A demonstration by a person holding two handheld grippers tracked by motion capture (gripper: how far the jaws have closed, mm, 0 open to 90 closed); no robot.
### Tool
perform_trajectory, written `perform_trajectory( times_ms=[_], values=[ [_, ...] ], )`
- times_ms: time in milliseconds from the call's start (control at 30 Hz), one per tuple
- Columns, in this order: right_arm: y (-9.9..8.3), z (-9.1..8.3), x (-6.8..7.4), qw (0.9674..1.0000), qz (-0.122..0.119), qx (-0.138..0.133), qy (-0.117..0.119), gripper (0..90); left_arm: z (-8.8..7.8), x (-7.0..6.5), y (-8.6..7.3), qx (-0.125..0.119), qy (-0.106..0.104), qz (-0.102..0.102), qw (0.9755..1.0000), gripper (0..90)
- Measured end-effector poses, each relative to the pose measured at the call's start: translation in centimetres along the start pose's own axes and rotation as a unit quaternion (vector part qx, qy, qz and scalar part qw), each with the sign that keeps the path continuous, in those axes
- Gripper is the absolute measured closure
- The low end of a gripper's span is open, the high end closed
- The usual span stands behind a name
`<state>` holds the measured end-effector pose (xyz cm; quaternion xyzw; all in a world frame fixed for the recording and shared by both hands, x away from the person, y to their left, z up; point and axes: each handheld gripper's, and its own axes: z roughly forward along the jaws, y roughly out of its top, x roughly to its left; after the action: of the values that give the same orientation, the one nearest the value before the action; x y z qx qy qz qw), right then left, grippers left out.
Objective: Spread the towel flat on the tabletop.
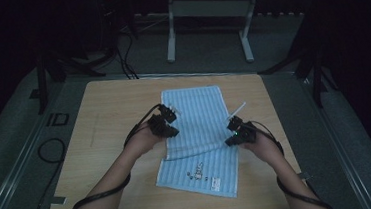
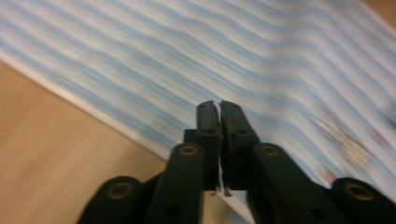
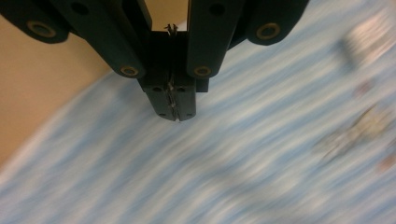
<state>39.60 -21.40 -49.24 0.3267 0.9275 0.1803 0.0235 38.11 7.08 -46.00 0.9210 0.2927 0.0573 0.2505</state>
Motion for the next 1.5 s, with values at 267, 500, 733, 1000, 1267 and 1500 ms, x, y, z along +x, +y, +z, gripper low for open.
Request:
perform_trajectory(
  times_ms=[267,500,733,1000,1267,1500],
  values=[
    [-4.7,0.6,4.5,0.9992,-0.032,0.005,0.023,89.7,1.7,-6.0,-5.9,0.058,-0.022,0.062,0.9961,89.4],
    [-6.2,1.3,5.2,0.9994,-0.029,0.01,0.02,89.7,3.1,-6.5,-7.9,0.067,-0.02,0.048,0.9964,89.3],
    [-6.9,1.1,5.6,0.9991,-0.039,0.013,0.009,89.6,2.9,-8.9,-9.2,0.051,-0.038,0.047,0.9969,89.2],
    [-7.9,0.7,6.6,0.9989,-0.044,0.014,0.001,89.5,2.7,-11.7,-10.3,0.043,-0.077,0.046,0.9951,88.8],
    [-9.6,0.2,7.6,0.999,-0.043,0.01,0.006,89.3,2.5,-13.7,-10.8,0.047,-0.083,0.06,0.9936,88.8],
    [-11.1,-0.3,8.1,0.999,-0.041,0.012,0.014,89.3,2.5,-15.1,-10.8,0.053,-0.097,0.075,0.9911,88.8]
  ],
)
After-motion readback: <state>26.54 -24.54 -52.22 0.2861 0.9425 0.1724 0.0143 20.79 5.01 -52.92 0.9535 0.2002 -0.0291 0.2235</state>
